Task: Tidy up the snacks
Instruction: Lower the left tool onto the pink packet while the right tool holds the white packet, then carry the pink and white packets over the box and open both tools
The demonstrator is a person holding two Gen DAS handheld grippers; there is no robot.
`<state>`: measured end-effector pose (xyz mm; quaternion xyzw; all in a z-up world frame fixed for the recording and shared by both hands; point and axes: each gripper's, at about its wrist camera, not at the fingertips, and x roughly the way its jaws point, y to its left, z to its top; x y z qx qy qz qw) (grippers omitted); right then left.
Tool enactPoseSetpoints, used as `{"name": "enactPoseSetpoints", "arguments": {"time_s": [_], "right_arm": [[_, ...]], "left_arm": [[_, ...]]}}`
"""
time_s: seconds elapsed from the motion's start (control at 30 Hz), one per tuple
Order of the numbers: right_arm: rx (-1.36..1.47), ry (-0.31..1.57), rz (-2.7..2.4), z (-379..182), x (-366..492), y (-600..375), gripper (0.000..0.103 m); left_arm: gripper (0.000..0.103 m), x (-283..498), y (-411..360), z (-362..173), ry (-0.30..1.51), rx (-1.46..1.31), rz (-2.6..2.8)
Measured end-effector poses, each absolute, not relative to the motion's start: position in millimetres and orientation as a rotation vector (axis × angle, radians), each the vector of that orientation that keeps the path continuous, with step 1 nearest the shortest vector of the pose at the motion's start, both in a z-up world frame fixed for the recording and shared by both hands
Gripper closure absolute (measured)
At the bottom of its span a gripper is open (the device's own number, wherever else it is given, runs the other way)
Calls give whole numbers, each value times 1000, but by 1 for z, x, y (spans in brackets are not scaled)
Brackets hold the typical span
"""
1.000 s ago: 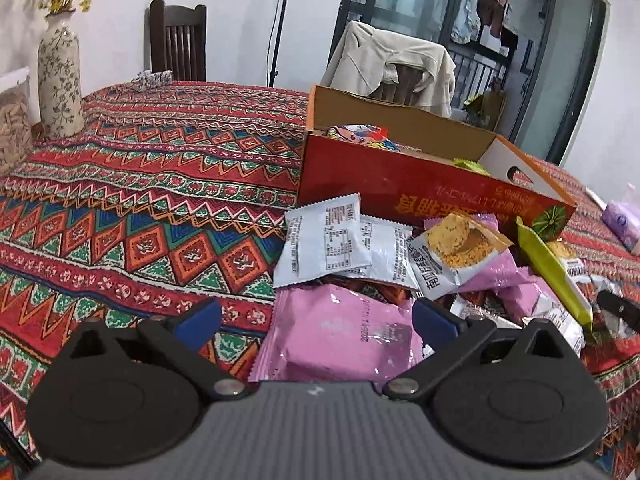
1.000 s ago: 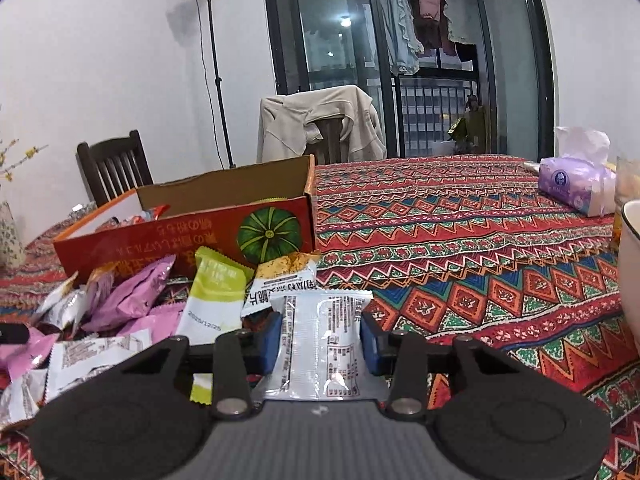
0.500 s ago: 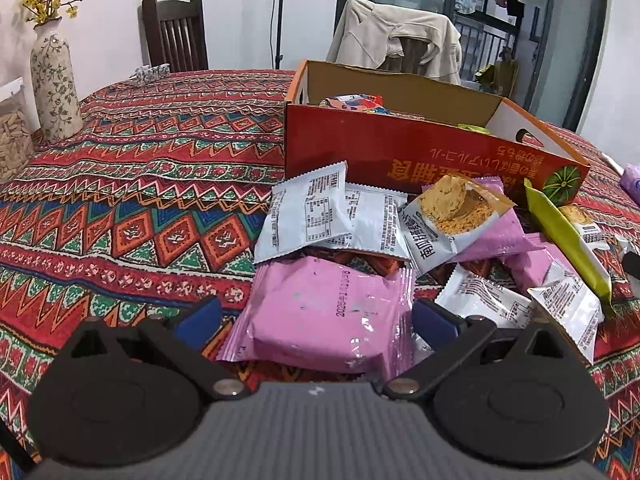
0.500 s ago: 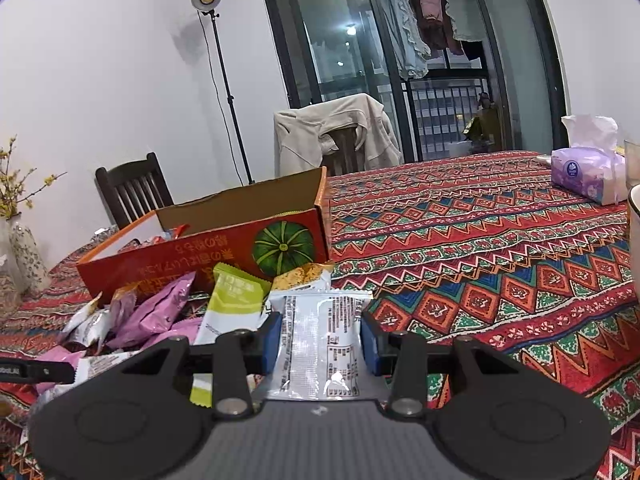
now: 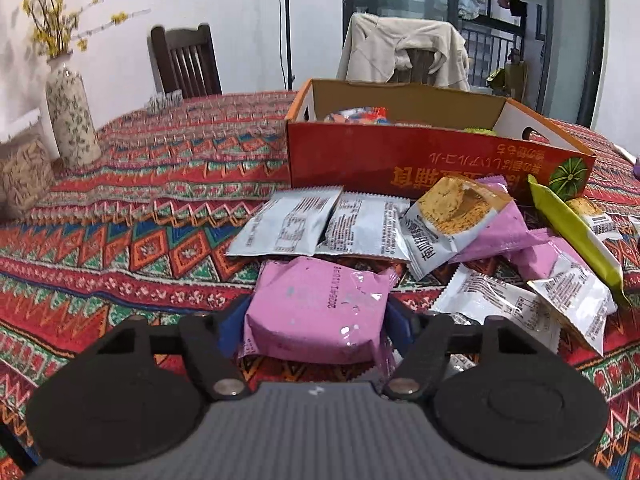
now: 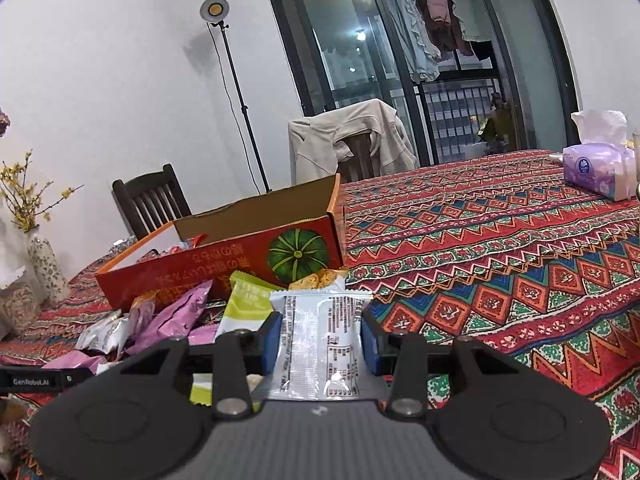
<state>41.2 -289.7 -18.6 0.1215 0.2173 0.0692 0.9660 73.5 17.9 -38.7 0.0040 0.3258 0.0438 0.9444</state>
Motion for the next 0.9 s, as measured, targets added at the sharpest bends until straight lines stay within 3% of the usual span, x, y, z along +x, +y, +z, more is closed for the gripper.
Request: {"name": "enactPoseSetpoints", "arguments": {"time_s": [0.4,0.9], "right_arm": [[241,414,158,-19,37,-289,63],[102,332,141,32,47,-270,63]], "left_arm": [[33,40,16,7,398,32,110],[32,73,15,49,299,-36,22]]}}
